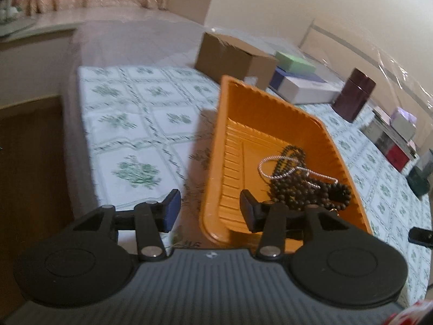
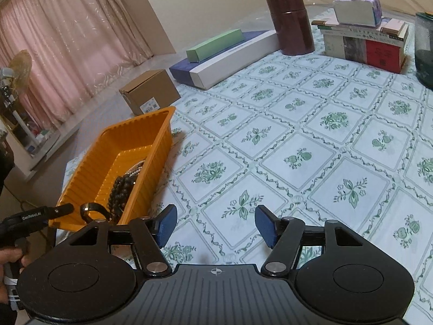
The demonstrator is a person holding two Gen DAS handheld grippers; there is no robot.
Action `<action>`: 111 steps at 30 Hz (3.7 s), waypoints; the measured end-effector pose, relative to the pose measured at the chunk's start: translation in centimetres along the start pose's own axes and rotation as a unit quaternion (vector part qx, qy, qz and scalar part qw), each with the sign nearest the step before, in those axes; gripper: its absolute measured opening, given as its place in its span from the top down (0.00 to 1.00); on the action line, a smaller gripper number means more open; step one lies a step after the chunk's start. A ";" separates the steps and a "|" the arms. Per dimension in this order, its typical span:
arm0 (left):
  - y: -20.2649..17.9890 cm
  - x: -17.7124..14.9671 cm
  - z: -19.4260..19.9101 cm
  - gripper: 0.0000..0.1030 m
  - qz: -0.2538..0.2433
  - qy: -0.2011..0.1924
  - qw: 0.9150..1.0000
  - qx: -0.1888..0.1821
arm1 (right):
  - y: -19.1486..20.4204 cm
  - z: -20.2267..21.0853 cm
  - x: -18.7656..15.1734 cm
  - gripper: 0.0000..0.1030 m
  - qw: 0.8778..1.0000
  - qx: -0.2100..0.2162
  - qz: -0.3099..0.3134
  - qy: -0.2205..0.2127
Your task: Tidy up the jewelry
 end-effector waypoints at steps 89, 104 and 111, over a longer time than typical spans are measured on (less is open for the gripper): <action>-16.7 -9.1 3.4 0.01 -0.115 0.071 0.990 0.029 | 0.2 3.3 -4.6 0.21 0.992 -0.082 0.087 0.043; -16.8 -9.2 3.3 0.01 -0.116 0.072 0.990 0.029 | 0.1 3.3 -4.6 0.21 0.992 -0.082 0.087 0.044; -16.8 -9.2 3.3 0.01 -0.116 0.072 0.990 0.029 | 0.1 3.4 -4.5 0.21 0.992 -0.082 0.087 0.044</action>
Point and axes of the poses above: each gripper's, at about its wrist camera, not at the fingertips, and z roughly against the way its jaws point, y to its left, x to its top, the point moved 6 cm from there along -z, roughly the way its jaws point, and after that the axes turned 3 degrees about -x, right-handed, at the moved point
